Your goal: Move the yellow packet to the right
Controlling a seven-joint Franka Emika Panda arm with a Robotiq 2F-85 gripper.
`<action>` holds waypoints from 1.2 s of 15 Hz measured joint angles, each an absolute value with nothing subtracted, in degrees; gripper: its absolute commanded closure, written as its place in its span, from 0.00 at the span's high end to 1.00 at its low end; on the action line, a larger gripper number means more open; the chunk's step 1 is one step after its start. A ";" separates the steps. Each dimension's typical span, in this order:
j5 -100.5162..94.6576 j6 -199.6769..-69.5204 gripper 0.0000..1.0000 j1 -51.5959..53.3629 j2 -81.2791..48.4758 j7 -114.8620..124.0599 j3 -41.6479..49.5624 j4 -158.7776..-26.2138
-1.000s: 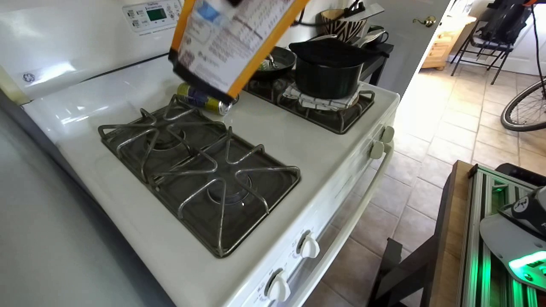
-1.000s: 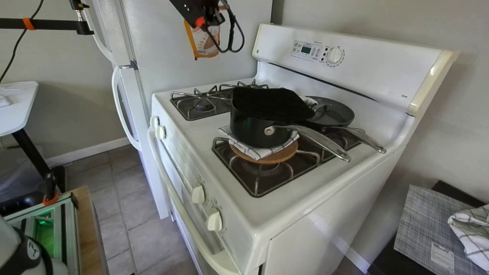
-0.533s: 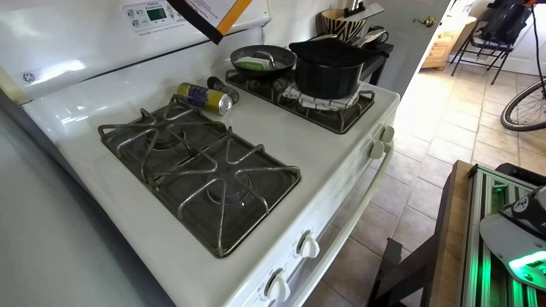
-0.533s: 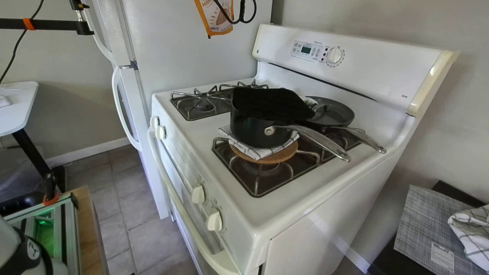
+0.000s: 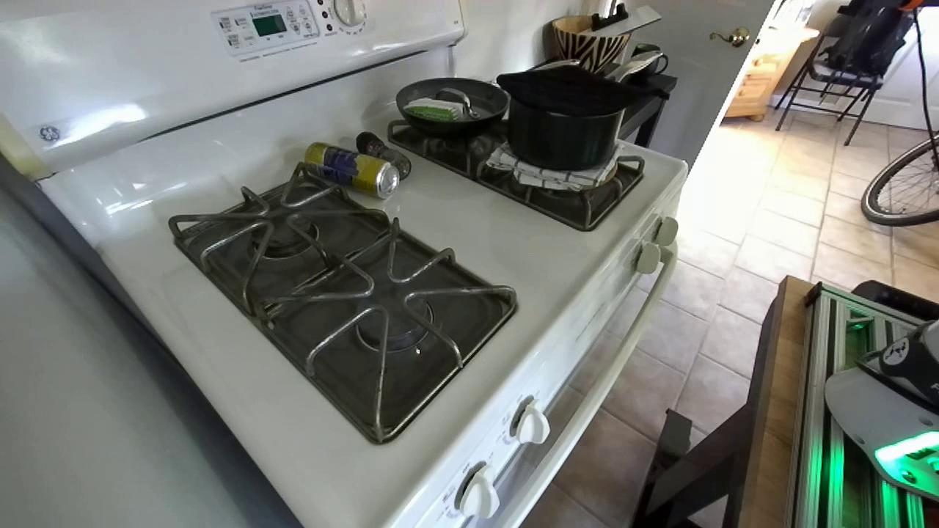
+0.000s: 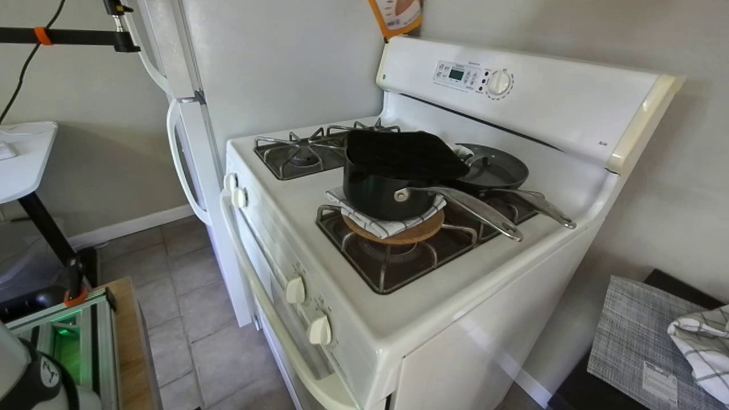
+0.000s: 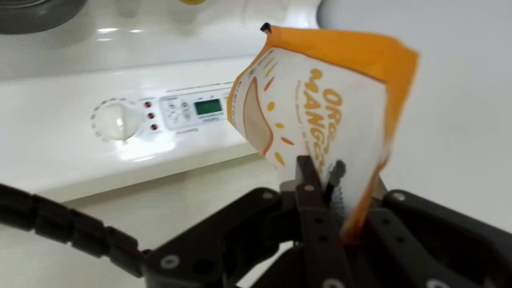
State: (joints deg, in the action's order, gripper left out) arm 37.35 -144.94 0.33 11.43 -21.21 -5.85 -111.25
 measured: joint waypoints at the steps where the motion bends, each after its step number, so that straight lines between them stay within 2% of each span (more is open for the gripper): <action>1: 32.64 -142.87 0.00 -2.81 10.26 -19.72 -6.76 -108.45; 4: 18.47 -136.91 0.00 -10.38 5.20 -14.21 -9.18 -98.92; 7: 13.26 -134.92 0.00 -8.49 -0.29 -10.08 -6.97 -91.45; 12: 12.79 -134.44 0.00 -6.51 -2.08 -9.63 -5.74 -89.86; 18: 7.67 -123.07 0.00 -2.93 -4.80 -8.81 -4.36 -90.60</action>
State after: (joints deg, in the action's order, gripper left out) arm 7.67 -123.07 -2.93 -4.80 -8.81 -4.36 -90.60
